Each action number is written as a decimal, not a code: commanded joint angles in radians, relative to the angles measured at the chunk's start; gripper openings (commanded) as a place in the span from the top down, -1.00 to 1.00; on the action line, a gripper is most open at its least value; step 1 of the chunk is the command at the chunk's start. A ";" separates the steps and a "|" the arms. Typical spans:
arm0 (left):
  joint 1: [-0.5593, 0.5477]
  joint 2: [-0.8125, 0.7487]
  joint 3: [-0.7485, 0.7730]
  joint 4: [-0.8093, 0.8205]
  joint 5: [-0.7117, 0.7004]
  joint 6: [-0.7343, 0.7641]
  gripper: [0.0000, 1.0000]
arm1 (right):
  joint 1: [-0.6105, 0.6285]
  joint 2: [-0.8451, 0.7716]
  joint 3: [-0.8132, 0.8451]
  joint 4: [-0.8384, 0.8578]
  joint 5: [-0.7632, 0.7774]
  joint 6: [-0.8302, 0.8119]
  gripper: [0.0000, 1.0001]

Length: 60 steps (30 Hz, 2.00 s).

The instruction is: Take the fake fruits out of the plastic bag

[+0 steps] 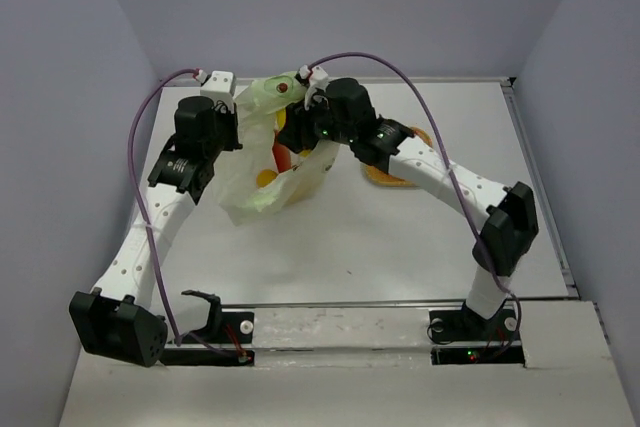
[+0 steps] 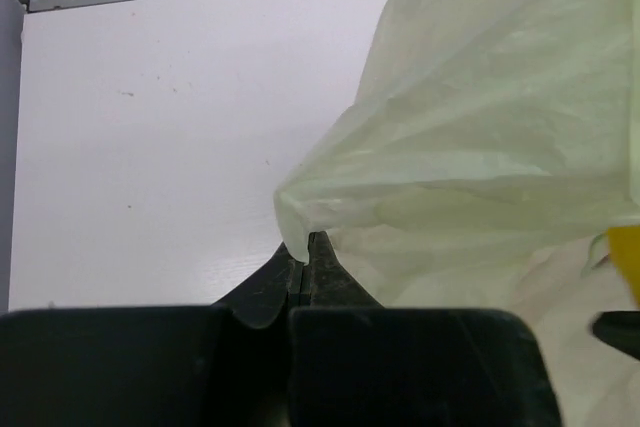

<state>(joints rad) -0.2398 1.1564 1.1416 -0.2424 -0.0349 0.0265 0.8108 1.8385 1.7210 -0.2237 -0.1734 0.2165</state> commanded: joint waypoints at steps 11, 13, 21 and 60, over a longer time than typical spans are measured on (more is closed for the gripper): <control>0.005 0.006 0.116 0.060 0.023 0.020 1.00 | -0.094 -0.116 -0.182 0.184 -0.342 0.044 0.80; 0.004 -0.009 0.133 0.063 0.076 0.010 1.00 | -0.094 -0.062 -0.176 0.181 -0.333 0.060 0.77; 0.007 -0.006 0.259 0.049 -0.055 -0.036 1.00 | -0.055 -0.018 -0.133 0.101 -0.440 -0.040 0.80; -0.003 0.019 0.199 -0.005 -0.056 0.035 1.00 | -0.768 -0.308 -0.491 0.046 -0.290 0.350 0.81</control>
<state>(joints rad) -0.2401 1.2125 1.3502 -0.2768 -0.1036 0.0689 0.0441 1.5822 1.2430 -0.1459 -0.4835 0.5697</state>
